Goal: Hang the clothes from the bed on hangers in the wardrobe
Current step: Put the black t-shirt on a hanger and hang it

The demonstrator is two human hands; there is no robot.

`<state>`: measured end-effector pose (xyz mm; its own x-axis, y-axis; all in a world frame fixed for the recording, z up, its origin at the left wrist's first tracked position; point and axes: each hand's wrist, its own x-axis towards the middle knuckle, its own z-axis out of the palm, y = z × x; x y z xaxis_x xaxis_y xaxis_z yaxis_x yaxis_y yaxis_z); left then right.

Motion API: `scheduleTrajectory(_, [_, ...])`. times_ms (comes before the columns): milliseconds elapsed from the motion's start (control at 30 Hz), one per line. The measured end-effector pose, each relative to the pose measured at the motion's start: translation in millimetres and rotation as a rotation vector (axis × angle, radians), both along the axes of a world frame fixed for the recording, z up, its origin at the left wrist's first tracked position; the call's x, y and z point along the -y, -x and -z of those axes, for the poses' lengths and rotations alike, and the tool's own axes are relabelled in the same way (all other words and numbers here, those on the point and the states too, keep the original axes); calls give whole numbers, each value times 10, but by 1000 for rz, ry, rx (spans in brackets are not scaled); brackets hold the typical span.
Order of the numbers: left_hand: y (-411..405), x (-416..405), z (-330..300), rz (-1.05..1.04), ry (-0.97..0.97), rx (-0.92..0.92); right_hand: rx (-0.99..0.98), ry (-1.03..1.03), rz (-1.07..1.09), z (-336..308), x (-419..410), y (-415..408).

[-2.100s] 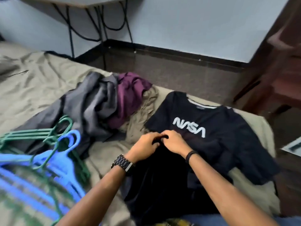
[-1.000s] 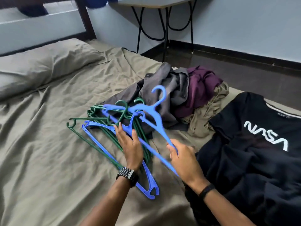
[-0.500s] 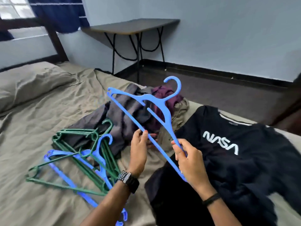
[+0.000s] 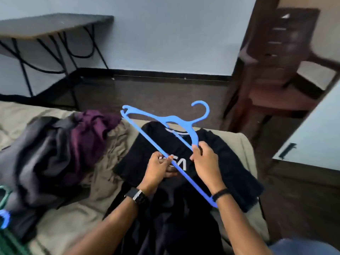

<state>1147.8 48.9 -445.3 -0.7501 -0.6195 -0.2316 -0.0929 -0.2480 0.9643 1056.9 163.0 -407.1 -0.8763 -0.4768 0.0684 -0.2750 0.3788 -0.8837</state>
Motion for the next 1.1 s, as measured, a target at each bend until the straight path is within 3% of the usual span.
scheduleTrajectory(167, [558, -61, 103, 139, 80, 73, -142, -76, 142, -59, -231, 519])
scheduleTrajectory(333, [978, 426, 153, -56, 411, 255, -307, -150, 277, -51, -414, 838])
scheduleTrajectory(467, [1219, 934, 205, -126, 742, 481, -307, -256, 264, -33, -444, 987])
scheduleTrajectory(633, [1473, 1187, 275, -43, 777, 709, -285, -274, 243, -34, -400, 1119])
scheduleTrajectory(800, [1495, 1280, 328, -34, 754, 716, -242, -307, 244, -39, -426, 1229])
scheduleTrajectory(1000, [1378, 1293, 304, -189, 520, 412, -282, -268, 173, -79, -542, 1323])
scheduleTrajectory(1100, [1321, 1287, 256, -218, 612, 319, -317, -314, 151, -72, -515, 1332])
